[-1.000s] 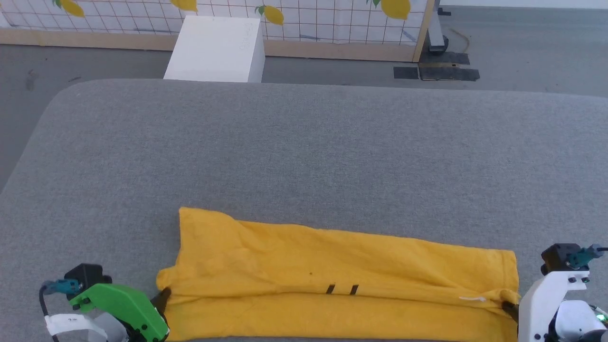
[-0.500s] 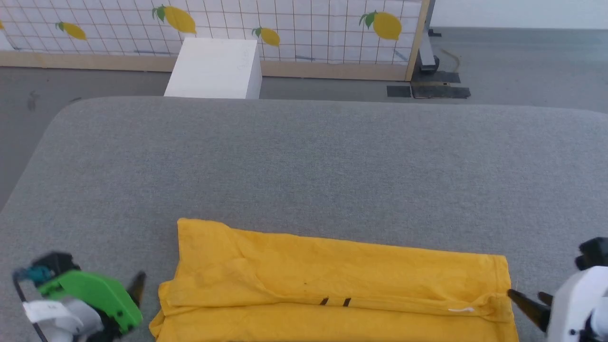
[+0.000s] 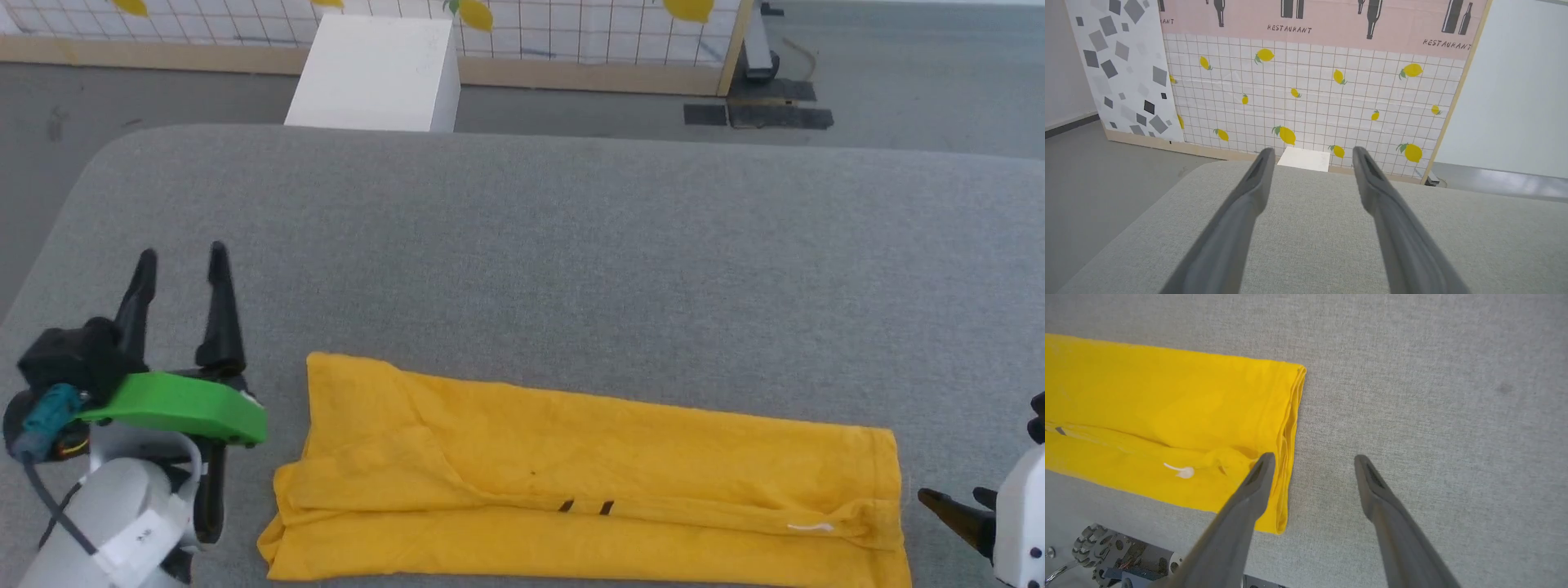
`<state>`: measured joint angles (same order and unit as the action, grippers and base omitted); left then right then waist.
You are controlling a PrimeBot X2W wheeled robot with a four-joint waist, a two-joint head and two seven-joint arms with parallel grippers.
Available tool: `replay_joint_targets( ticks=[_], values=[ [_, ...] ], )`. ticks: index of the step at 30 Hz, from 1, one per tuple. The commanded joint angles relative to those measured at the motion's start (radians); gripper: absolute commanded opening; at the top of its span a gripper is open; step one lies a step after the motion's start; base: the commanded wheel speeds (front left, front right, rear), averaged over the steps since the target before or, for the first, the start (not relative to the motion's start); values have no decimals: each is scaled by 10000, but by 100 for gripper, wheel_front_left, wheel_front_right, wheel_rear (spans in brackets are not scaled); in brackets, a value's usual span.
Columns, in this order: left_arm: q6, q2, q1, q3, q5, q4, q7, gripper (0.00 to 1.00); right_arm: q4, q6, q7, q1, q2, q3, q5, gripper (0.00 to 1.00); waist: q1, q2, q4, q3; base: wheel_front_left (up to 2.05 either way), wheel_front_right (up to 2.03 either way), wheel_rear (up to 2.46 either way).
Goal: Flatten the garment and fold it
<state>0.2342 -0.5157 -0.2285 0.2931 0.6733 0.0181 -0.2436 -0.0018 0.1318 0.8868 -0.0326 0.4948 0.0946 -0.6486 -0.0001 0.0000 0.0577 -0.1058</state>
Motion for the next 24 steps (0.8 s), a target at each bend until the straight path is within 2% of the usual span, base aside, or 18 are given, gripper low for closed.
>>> replay_joint_targets(
  ticks=[1, 5, 14, 20, 24],
  values=[
    [-203, 168, -251, 86, -395, -33, -117, 100, 184, -11, -163, 173, 102, -157, -218, 100, 1, 0, 182, -302, 0, 0, 0],
    [-650, 628, -408, 104, -1162, -124, -173, 100, 646, -11, -554, 241, 244, -561, -598, 100, 1, 0, 285, -586, 0, 0, 0],
    [-1447, 2113, 344, -1213, -2026, -337, -179, 100, 1298, -11, -1229, 579, 116, -1977, -1208, 100, 1, 0, 300, -825, 0, 0, 0],
    [-1996, 2709, 646, -1799, -2478, -54, -180, 100, 1403, -11, -1371, 1080, -9, -3323, -1601, 100, 1, 0, 236, -760, 0, 0, 0],
    [-2250, 2972, 715, -2032, -2675, 95, -180, 100, 1686, -11, -1467, 1320, 144, -3732, -1663, 100, 1, 0, 240, -721, 0, 0, 0]
  ],
)
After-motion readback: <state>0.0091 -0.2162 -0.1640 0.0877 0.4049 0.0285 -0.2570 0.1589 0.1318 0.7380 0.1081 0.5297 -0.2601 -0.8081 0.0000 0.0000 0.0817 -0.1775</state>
